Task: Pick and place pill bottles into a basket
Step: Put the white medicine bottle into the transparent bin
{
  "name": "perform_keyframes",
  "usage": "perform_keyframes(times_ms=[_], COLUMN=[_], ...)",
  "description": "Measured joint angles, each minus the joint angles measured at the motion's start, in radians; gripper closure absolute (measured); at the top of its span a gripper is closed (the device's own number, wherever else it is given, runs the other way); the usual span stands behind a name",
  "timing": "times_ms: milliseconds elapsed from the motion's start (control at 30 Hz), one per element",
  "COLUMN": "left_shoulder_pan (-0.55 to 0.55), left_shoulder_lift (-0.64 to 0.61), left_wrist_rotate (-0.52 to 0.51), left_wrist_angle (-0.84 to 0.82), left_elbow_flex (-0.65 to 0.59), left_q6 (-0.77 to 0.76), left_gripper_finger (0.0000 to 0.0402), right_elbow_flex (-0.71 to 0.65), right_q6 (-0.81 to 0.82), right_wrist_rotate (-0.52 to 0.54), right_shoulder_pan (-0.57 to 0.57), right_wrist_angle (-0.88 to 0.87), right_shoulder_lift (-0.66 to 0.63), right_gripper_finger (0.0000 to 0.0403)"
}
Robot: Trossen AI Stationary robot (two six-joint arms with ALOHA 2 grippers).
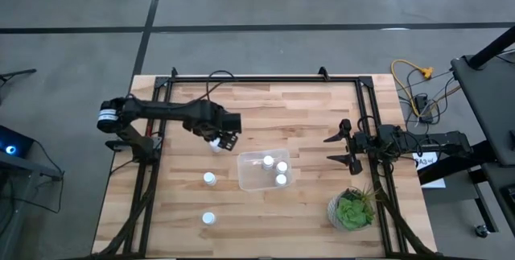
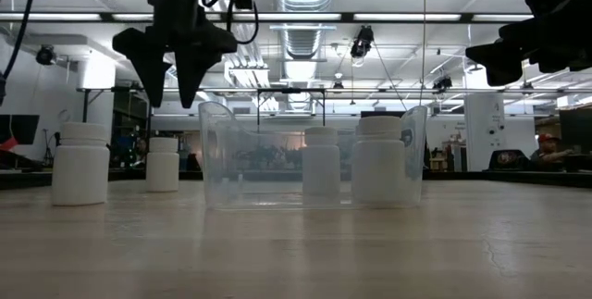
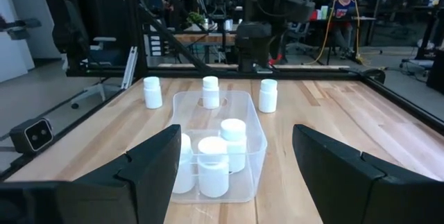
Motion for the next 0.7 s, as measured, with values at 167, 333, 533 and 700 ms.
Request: perform_keyframes(times_ms=[167, 333, 533, 700], left_shoulder_pan=[0.037, 0.059, 0.064, 0.063], left_shoulder_lift=[-0.006, 0.002, 0.002, 0.002], left_wrist_rotate=[0.039, 0.070, 0.109, 0.124], left_wrist_angle=[0.001, 0.022, 0.092, 0.086], left_elbow_flex=[-0.004, -0.010, -0.048, -0.122], left_q6=[0.041, 0.070, 0.070, 0.048], left_gripper_finger=[0.0127, 0.0127, 0.0127, 0.0127], right_elbow_flex=[0.000, 0.000, 0.000, 0.000], right_q6=[-0.001, -0.007, -0.008, 0.000], right_wrist_rotate=[0.000, 0.000, 0.000, 0.000], right_shoulder_pan=[0.000, 0.000, 0.000, 0.000], right_wrist_angle=[0.000, 0.000, 0.000, 0.000], right_shoulder_lift=[0.000, 0.000, 0.000, 0.000], right_gripper_finger=[0.0138, 0.0138, 0.0138, 0.0138])
